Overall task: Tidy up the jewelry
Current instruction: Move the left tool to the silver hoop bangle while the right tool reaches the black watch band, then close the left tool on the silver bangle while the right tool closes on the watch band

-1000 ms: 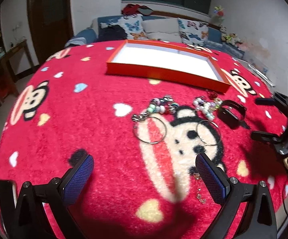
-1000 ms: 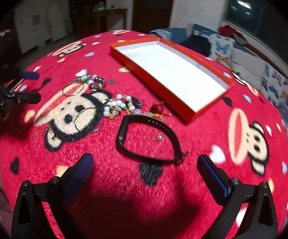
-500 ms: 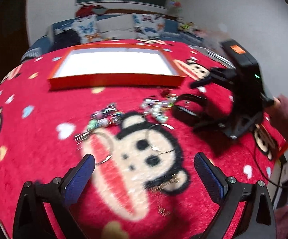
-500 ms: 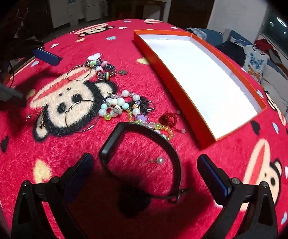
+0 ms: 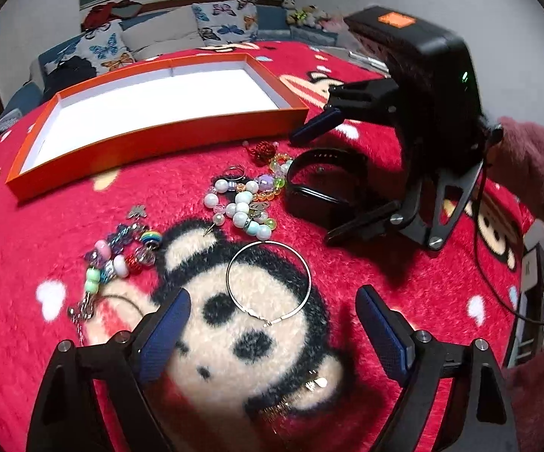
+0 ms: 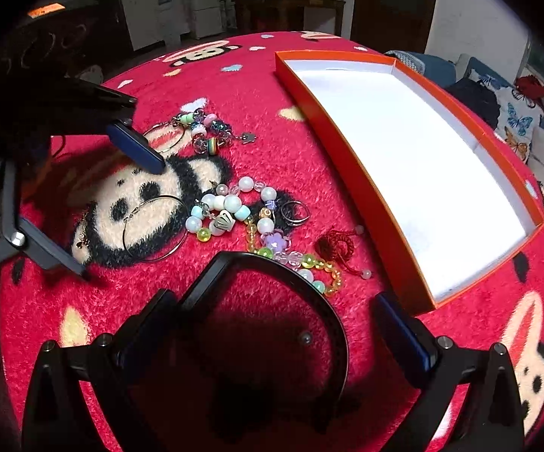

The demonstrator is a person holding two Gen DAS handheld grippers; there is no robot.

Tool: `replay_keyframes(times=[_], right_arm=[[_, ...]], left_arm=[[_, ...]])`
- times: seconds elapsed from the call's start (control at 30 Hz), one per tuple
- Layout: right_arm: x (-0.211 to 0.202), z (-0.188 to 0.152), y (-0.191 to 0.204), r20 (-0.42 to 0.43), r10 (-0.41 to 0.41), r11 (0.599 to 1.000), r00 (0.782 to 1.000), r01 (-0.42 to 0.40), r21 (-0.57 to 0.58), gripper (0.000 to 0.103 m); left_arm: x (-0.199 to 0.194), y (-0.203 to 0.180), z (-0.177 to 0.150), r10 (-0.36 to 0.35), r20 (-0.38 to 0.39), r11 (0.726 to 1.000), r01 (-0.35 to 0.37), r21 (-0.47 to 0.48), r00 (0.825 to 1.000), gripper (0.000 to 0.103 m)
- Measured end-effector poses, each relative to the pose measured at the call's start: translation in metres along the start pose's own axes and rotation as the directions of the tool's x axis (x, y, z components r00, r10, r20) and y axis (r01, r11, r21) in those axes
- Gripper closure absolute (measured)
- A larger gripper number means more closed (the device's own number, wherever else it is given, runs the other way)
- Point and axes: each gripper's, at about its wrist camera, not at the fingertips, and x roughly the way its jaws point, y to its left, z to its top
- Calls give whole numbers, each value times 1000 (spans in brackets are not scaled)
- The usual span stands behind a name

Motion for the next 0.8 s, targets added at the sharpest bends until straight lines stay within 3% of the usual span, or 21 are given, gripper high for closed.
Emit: replay_keyframes(times=[0.1, 0.23, 0.43, 0.53, 0.67, 0.8], right_arm=[[-2, -1, 0, 5, 12, 1000, 1000, -13, 3, 1], [-7, -1, 4, 8, 25, 1000, 1000, -25, 3, 19], [-13, -5, 7, 11, 29, 999, 1000, -29, 25, 35], [-15, -7, 7, 18, 26, 998, 999, -27, 50, 39], [-16, -7, 9, 22, 20, 997, 1000, -21, 71, 45], [-18, -8, 8, 28, 23, 994, 999, -26, 102, 47]], left_arm=[[5, 2, 4, -3, 2, 1000, 3, 25, 1000, 12], [9, 2, 11, -8, 8, 999, 8, 54, 1000, 19], [16, -4, 16, 17, 23, 992, -19, 124, 1000, 31], [17, -6, 15, 30, 26, 988, -34, 153, 999, 35], [17, -7, 16, 32, 34, 984, -37, 175, 999, 48], [14, -8, 12, 33, 42, 982, -40, 183, 999, 50]])
